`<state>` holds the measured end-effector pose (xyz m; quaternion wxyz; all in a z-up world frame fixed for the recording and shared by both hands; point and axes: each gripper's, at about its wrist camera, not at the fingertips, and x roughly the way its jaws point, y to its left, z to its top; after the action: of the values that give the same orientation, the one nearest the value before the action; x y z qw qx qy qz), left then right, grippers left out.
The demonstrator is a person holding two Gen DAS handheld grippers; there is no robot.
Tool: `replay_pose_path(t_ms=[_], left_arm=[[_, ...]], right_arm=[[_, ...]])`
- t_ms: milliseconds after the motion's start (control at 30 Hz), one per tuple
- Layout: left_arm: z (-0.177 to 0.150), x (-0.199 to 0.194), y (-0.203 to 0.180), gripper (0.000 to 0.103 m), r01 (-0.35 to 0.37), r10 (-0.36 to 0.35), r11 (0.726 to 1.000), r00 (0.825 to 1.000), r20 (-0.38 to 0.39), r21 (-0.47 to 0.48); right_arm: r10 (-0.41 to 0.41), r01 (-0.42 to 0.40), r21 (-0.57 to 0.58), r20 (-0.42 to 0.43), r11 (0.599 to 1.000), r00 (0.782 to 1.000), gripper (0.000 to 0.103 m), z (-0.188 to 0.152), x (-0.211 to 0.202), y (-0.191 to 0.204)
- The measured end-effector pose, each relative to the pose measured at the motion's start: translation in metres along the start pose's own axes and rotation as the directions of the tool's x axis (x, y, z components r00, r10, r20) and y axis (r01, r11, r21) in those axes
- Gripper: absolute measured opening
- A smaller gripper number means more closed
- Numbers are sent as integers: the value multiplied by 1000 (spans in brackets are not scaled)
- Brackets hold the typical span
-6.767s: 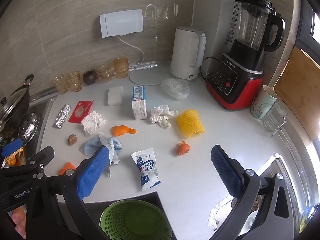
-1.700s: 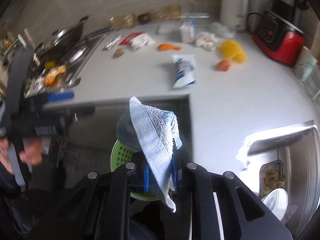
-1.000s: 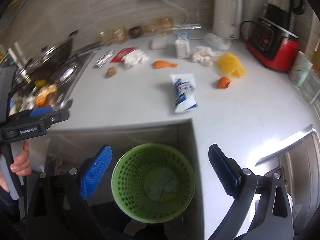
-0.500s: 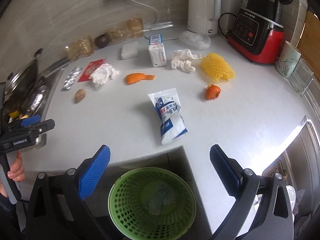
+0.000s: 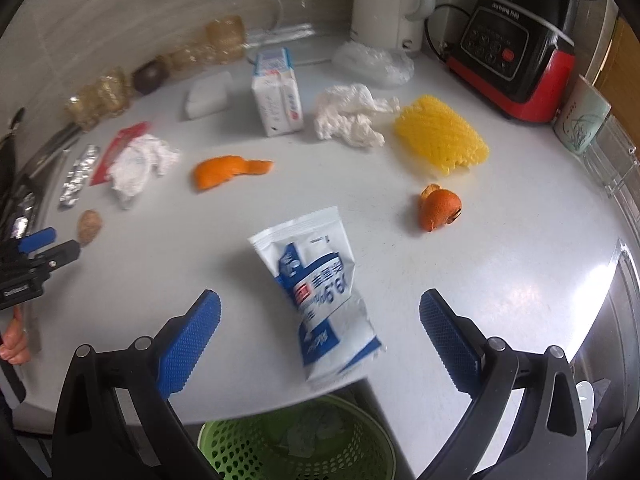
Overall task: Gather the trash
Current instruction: 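Grasp the white-blue packet with the right gripper while the left gripper grasps the taro, then drop the taro into the green basket with the left gripper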
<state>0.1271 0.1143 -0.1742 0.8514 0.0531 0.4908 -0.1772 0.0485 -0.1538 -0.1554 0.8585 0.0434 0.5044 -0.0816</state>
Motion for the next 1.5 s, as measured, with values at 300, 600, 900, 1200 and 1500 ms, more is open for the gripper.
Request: replay_pose_path(t_ms=[300, 600, 900, 1200, 1500], left_arm=[[7, 17, 2, 87, 20, -20, 1000, 1000, -15, 16], [11, 25, 3, 82, 36, -36, 999, 999, -15, 14], [10, 30, 5, 54, 19, -20, 1000, 999, -27, -17], [12, 29, 6, 30, 19, -22, 998, 999, -36, -56], [0, -13, -27, 30, 5, -5, 1000, 999, -32, -13]], right_arm=[[-34, 31, -34, -67, 999, 997, 77, -1, 31, 8], [7, -7, 3, -72, 1000, 997, 32, 4, 29, 6], [37, -35, 37, -67, 999, 997, 28, 6, 16, 3], [53, -51, 40, -61, 998, 997, 29, 4, 10, 3], [81, -81, 4, -32, 997, 996, 29, -11, -23, 3]])
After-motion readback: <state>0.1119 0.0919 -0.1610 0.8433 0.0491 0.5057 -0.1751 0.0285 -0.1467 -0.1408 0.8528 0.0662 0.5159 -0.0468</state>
